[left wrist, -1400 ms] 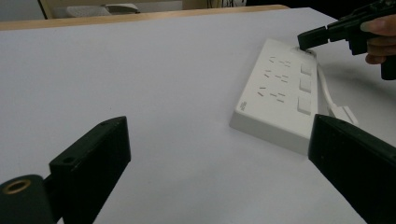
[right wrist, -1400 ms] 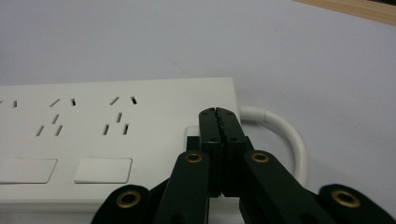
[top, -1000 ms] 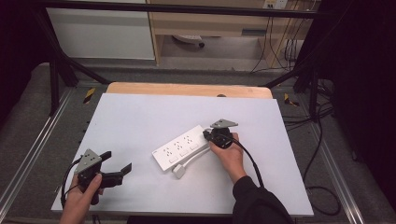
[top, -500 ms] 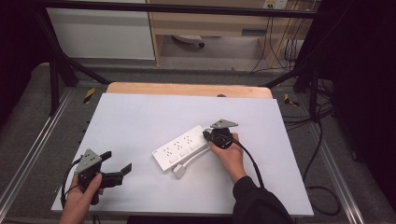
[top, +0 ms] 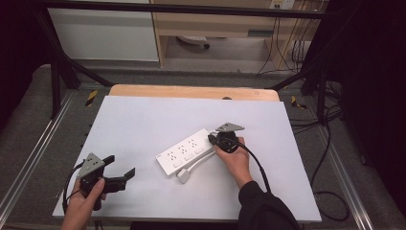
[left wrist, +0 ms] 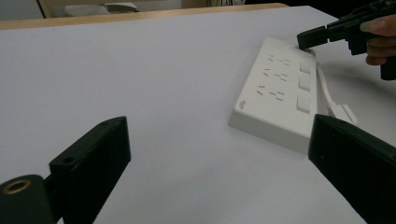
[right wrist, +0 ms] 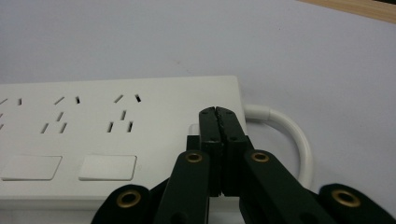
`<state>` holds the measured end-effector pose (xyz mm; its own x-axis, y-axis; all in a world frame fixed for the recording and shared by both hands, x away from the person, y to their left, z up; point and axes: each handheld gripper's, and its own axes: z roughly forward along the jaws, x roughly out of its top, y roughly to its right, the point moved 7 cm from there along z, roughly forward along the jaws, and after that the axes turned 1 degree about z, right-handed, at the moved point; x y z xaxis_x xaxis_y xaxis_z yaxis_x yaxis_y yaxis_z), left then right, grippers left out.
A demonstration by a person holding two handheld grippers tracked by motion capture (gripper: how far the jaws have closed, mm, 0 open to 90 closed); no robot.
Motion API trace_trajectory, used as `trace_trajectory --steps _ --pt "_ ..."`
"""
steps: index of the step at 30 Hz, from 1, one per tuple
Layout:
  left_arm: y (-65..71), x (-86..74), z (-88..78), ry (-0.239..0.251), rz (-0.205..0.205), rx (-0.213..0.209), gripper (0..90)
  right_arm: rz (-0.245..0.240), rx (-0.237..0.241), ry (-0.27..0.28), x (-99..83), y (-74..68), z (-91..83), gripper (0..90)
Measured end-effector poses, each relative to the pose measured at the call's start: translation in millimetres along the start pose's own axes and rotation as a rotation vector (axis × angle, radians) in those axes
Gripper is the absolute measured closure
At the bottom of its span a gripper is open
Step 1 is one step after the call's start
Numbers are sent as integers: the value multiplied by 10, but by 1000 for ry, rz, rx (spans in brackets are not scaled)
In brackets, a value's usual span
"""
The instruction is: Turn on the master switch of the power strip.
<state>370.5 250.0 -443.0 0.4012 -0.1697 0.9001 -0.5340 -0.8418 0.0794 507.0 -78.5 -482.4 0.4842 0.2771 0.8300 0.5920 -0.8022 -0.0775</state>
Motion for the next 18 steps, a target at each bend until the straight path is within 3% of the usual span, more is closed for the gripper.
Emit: trace_trajectory --steps 18 --pt "2 -2 1 -2 1 0 57 -5 -2 -3 -7 3 6 900"
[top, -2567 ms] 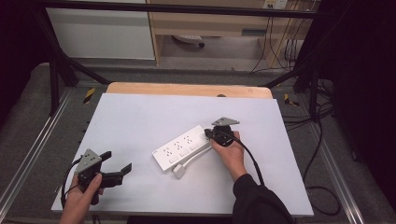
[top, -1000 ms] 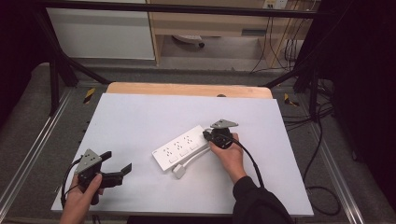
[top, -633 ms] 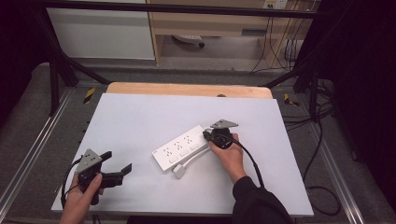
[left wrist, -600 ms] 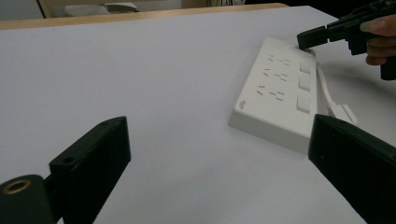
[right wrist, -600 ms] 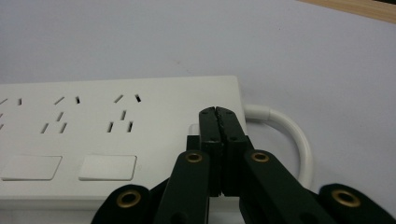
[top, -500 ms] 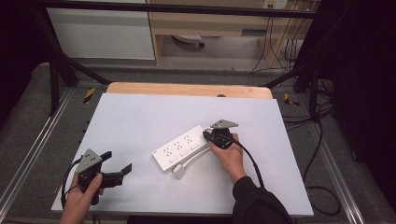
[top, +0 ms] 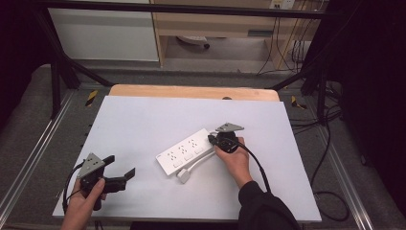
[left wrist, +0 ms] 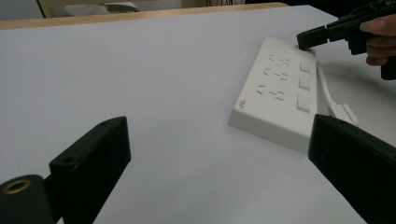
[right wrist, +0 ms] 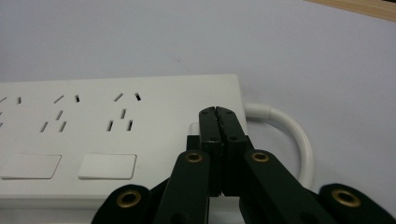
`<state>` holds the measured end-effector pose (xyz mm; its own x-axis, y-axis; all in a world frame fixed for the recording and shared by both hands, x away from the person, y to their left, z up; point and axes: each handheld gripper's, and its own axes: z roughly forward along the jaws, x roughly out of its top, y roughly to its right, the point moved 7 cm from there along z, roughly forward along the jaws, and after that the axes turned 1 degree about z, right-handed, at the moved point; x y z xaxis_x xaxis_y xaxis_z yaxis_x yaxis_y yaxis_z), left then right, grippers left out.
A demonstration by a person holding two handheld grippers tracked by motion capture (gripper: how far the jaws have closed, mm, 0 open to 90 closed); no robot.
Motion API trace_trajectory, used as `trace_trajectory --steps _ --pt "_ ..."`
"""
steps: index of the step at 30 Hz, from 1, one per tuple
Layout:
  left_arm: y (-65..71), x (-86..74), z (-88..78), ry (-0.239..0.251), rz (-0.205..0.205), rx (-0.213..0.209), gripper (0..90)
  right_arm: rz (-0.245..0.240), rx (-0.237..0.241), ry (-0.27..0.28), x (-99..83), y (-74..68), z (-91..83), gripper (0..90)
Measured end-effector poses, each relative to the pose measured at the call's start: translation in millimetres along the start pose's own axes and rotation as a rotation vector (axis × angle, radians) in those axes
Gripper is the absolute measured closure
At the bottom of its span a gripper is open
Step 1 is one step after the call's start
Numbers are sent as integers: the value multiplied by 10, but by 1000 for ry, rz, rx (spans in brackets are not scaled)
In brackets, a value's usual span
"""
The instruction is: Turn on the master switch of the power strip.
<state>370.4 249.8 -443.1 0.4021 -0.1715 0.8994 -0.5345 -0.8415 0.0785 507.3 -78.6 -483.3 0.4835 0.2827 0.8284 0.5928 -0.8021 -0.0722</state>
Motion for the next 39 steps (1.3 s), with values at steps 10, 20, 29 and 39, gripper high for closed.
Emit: trace_trajectory --steps 10,20,29,39 --pt "-1 -1 0 -1 1 1 57 -2 1 -2 -3 0 -2 900" --pt "0 -1 2 0 1 1 57 2 1 -2 -6 -3 -3 900" --pt "2 -2 2 -1 2 1 57 0 4 -4 -8 -14 -5 900" --pt "3 -4 3 -4 3 1 57 3 7 -5 -9 -13 -4 900"
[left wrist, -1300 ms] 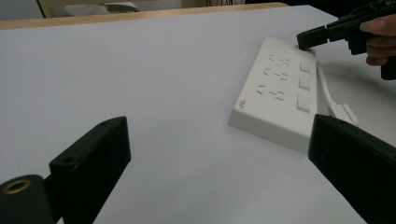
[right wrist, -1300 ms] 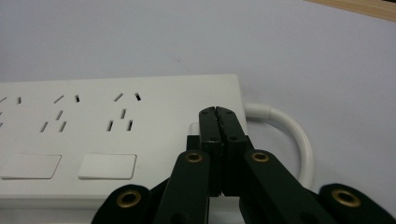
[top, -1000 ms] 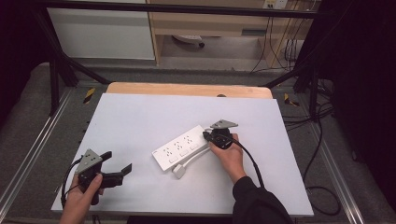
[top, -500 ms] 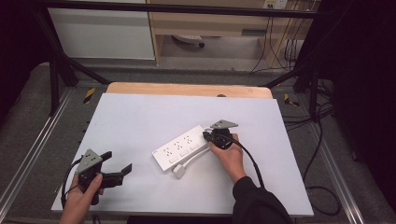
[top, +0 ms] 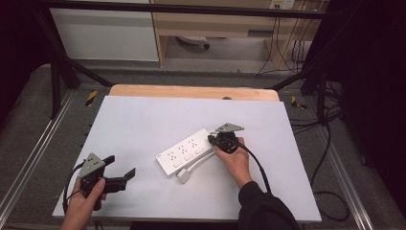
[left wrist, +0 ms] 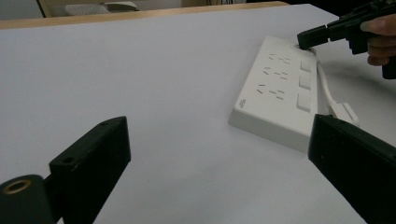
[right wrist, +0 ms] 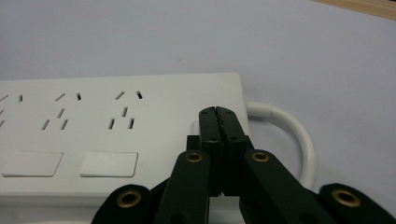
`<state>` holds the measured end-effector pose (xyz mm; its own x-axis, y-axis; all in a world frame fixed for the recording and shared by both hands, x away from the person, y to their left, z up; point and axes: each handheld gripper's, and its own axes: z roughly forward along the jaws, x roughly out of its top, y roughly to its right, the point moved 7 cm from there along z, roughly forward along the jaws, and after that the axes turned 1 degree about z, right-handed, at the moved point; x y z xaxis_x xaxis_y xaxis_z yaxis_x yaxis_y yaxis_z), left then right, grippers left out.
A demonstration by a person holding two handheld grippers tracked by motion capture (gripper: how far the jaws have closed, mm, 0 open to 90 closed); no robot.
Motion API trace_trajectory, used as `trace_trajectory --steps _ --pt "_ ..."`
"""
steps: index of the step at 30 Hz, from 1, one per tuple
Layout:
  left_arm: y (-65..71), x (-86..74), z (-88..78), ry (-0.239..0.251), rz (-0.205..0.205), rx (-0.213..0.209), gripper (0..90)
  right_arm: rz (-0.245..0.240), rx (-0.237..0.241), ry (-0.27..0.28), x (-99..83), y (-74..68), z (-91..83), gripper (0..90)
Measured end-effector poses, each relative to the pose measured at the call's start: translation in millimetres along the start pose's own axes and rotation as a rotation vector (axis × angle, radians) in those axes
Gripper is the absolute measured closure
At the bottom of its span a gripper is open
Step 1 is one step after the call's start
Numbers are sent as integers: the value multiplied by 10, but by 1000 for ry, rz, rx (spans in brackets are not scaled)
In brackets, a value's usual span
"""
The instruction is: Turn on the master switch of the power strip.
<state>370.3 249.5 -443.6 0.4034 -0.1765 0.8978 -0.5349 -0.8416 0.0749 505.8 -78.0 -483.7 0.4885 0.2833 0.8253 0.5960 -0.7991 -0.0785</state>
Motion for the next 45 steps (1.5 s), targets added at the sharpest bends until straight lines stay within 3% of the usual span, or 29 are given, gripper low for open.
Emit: trace_trajectory --steps 45 --pt "7 -12 9 -10 4 1 57 13 13 -11 3 1 10 900"
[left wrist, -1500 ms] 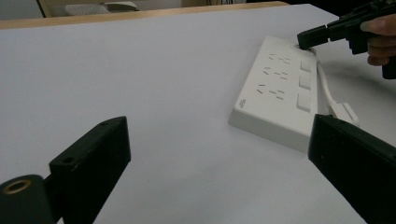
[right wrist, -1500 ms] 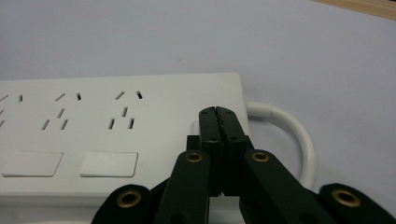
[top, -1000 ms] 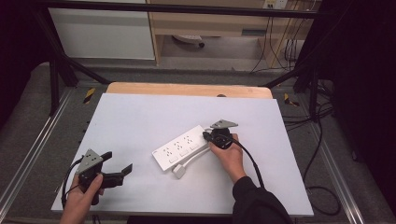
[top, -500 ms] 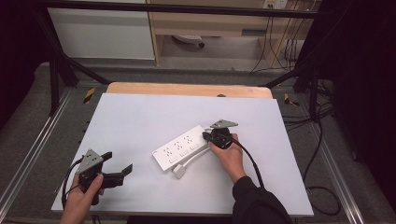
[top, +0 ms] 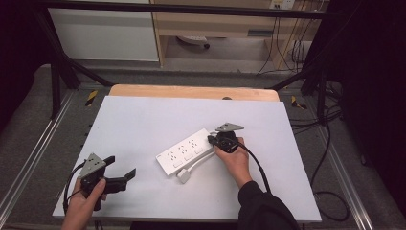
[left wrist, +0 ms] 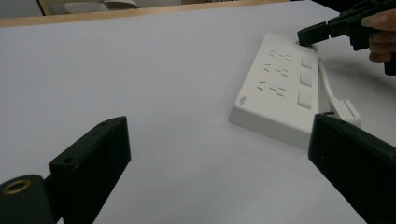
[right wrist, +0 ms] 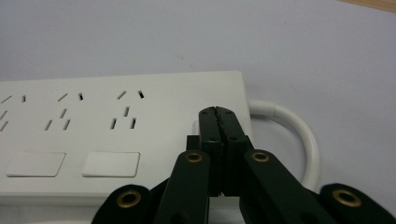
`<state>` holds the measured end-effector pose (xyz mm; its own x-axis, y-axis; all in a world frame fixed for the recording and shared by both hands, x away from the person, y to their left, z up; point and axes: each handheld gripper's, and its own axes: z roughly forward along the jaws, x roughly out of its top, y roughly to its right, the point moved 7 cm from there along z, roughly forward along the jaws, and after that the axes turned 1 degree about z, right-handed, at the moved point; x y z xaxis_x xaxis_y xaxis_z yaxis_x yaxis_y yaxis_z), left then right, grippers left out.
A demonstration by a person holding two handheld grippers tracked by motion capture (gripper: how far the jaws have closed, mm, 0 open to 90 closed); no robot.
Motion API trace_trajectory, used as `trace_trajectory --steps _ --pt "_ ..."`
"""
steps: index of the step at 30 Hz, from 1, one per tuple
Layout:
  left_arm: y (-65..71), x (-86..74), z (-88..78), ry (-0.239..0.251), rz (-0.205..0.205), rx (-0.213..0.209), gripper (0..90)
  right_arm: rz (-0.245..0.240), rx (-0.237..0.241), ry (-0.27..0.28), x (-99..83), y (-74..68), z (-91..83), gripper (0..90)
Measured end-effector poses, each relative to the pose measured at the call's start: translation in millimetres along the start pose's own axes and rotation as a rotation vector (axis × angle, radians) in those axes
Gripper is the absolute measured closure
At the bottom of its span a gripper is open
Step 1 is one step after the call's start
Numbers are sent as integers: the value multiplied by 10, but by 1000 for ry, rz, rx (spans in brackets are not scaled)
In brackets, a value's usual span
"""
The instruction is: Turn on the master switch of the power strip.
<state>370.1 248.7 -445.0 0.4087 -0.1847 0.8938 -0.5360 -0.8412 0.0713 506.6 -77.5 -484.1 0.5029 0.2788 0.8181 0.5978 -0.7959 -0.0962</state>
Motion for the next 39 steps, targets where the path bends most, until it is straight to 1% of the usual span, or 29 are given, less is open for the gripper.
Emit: trace_trajectory --steps 39 --pt "-5 1 -2 1 -1 -3 57 8 -7 7 14 9 -4 900"
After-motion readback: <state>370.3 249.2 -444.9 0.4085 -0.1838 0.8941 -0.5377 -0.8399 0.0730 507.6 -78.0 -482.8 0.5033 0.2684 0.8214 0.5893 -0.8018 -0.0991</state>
